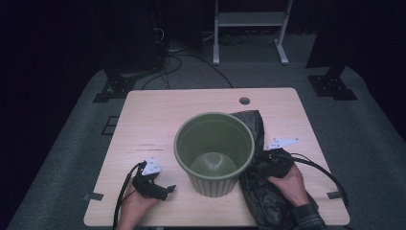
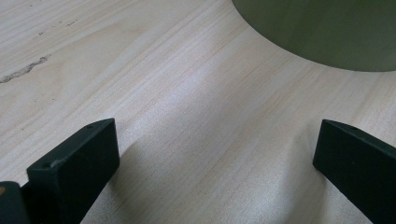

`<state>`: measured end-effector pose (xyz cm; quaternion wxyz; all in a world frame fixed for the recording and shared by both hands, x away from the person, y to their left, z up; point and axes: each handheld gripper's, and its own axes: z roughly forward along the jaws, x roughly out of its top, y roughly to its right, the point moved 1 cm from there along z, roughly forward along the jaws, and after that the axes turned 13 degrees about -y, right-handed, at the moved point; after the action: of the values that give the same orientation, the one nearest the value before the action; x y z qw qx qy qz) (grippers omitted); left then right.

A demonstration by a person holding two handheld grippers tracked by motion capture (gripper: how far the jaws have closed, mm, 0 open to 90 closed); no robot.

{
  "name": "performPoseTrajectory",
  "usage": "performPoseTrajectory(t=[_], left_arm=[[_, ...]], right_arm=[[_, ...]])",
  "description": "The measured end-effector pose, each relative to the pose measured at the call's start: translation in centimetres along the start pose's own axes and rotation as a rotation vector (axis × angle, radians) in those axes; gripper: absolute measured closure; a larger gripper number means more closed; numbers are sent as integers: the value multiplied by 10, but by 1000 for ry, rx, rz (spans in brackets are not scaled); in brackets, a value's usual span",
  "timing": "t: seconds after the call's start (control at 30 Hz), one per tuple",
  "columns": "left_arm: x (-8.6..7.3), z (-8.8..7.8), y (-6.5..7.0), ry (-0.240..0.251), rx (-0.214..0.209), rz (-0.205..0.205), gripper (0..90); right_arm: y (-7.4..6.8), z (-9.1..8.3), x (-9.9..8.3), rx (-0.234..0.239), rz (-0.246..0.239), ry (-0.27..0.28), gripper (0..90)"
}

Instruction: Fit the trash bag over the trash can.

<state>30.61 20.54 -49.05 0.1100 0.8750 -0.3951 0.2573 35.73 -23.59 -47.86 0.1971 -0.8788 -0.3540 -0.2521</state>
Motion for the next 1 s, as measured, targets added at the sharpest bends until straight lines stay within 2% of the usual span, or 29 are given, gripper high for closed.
performPoseTrajectory(t=[0.23,0.4,0.6,0.67,0.73,0.87,1.0], left_arm=[[0,0,0,0,0,-1,0],[0,0,0,0,0,0,0],[0,0,0,0,0,-1,0],[0,0,0,0,0,0,0],[0,0,0,0,0,0,0],[0,0,0,0,0,0,0],[0,0,0,0,0,0,0]], right_arm=[[-6,10,5,17,-5,5,95],[-12,18,6,6,-17,-2,97],[-21,24,7,-69,-65,-36,118],[-25,26,6,-116,-97,-51,134],[-27,26,6,-121,-103,-50,153],[-29,24,5,-123,-99,-38,291],[-31,20,5,-102,-122,-38,599]])
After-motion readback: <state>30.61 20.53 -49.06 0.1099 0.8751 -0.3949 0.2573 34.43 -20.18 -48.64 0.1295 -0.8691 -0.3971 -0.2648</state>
